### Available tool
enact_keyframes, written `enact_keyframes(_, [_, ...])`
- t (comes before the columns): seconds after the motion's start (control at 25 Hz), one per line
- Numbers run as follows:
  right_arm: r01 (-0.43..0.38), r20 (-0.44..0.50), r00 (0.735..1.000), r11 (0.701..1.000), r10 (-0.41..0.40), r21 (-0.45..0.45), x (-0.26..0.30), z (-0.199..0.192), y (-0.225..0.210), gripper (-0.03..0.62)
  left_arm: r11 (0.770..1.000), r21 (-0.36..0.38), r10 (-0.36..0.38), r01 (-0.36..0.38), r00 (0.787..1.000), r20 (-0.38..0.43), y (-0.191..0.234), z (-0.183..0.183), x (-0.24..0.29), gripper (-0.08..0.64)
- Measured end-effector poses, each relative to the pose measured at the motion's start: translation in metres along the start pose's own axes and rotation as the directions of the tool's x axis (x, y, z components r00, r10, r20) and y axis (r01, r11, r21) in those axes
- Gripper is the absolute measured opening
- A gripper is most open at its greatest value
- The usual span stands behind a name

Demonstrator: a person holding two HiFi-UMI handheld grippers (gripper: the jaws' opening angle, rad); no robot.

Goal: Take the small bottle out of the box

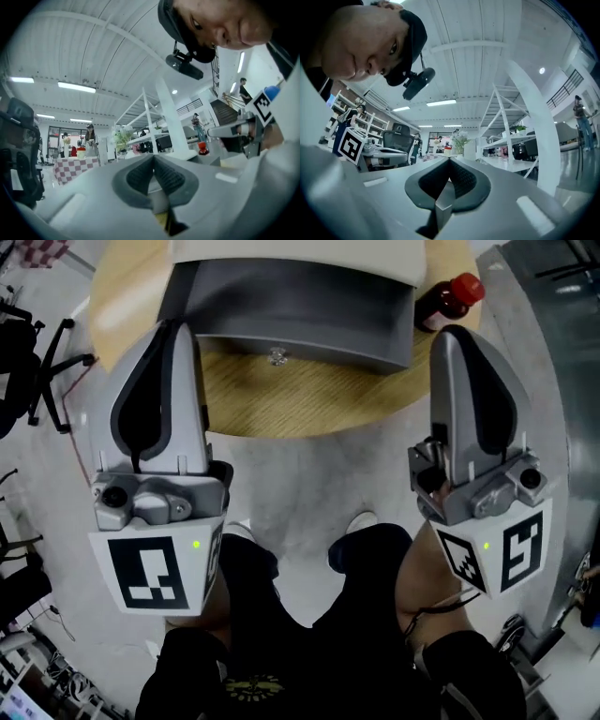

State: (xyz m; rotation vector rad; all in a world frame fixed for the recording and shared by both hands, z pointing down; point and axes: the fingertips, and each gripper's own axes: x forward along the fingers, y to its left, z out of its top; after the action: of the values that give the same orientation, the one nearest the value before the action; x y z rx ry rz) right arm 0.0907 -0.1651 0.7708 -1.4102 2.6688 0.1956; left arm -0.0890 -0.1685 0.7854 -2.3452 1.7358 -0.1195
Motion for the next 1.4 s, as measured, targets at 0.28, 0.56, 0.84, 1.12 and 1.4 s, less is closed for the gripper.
enact_keyframes(0.28, [0.040,-0.190,0.981,0.998,-0.032,0.040,0.062,0.073,-0.039,0.008,1.000,-0.001,-0.013,0.013,0.984,-0.178,0.047,0.074,0.048,0.000])
enact_keyframes(0.56, [0.046,-0.303,0.953,0.997,-0.025,0.062,0.073,0.134,-0.038,0.008,0.998,-0.050,-0.041,0.029,0.965,-0.257,0.058,0.141,0.048,0.000])
enact_keyframes(0.84, [0.020,-0.348,0.937,0.997,0.005,0.069,0.067,0.199,-0.020,0.008,0.996,-0.084,-0.064,0.042,0.954,-0.291,0.065,0.203,0.022,0.000])
enact_keyframes(1.12, [0.029,-0.362,0.932,0.997,-0.002,0.071,0.055,0.270,0.004,0.008,0.984,-0.179,-0.066,0.010,0.948,-0.311,0.087,0.259,-0.008,0.000])
enact_keyframes(1.4, [0.065,-0.370,0.929,0.993,-0.024,0.099,0.039,0.328,0.040,0.008,0.985,-0.161,-0.102,0.061,0.960,-0.260,0.109,0.324,-0.040,0.000])
